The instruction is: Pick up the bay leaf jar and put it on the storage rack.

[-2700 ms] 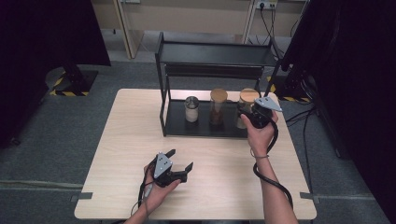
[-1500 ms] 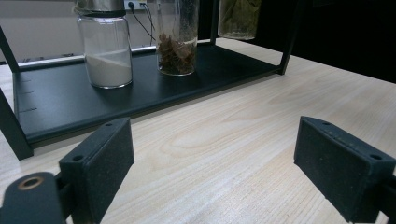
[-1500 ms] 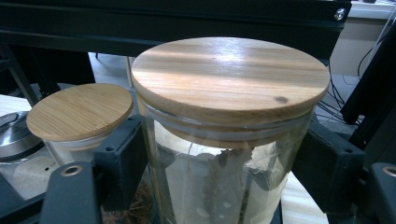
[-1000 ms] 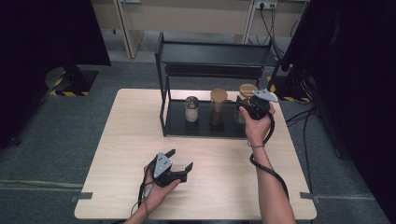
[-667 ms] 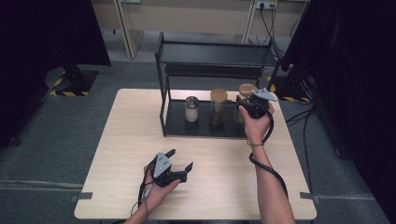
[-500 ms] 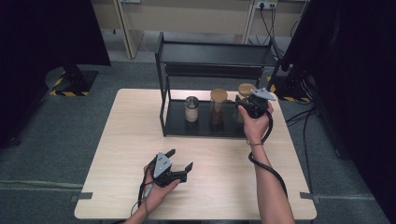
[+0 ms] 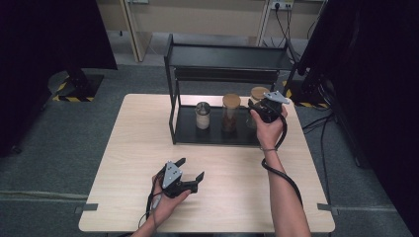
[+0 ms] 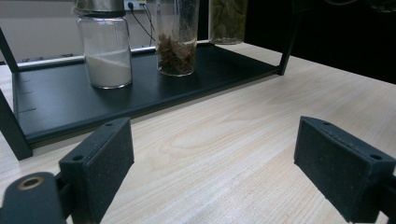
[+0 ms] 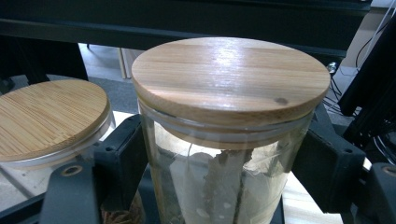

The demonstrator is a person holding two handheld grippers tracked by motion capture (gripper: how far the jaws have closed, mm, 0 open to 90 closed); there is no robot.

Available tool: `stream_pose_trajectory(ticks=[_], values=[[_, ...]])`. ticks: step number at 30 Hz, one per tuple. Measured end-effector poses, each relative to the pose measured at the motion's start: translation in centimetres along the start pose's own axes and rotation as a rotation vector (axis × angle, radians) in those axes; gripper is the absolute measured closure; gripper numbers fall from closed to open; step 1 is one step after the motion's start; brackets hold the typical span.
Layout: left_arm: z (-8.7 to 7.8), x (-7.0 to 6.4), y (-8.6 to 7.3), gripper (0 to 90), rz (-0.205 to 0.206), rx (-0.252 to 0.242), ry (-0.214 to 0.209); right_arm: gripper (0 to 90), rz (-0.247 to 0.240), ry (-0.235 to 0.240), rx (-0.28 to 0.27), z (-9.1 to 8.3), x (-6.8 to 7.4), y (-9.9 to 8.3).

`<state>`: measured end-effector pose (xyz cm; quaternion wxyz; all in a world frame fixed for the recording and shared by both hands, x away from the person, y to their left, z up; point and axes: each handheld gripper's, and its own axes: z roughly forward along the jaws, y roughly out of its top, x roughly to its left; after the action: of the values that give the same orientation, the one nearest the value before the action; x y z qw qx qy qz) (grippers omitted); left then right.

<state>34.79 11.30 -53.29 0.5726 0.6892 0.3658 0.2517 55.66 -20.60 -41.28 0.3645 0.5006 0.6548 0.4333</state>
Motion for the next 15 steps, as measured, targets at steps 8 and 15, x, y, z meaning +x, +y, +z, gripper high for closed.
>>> stream_pose_trajectory(ticks=[8, 15], values=[[0.0, 0.0, 0.0, 11.8, 0.001, 0.001, 0.000, 25.0, 0.002, -0.001, 0.010, 0.6, 0.0, -0.2], [0.0, 0.0, 0.0, 11.8, 0.002, 0.002, 0.000, 25.0, 0.003, -0.005, 0.023, 1.1, -0.1, -0.5]])
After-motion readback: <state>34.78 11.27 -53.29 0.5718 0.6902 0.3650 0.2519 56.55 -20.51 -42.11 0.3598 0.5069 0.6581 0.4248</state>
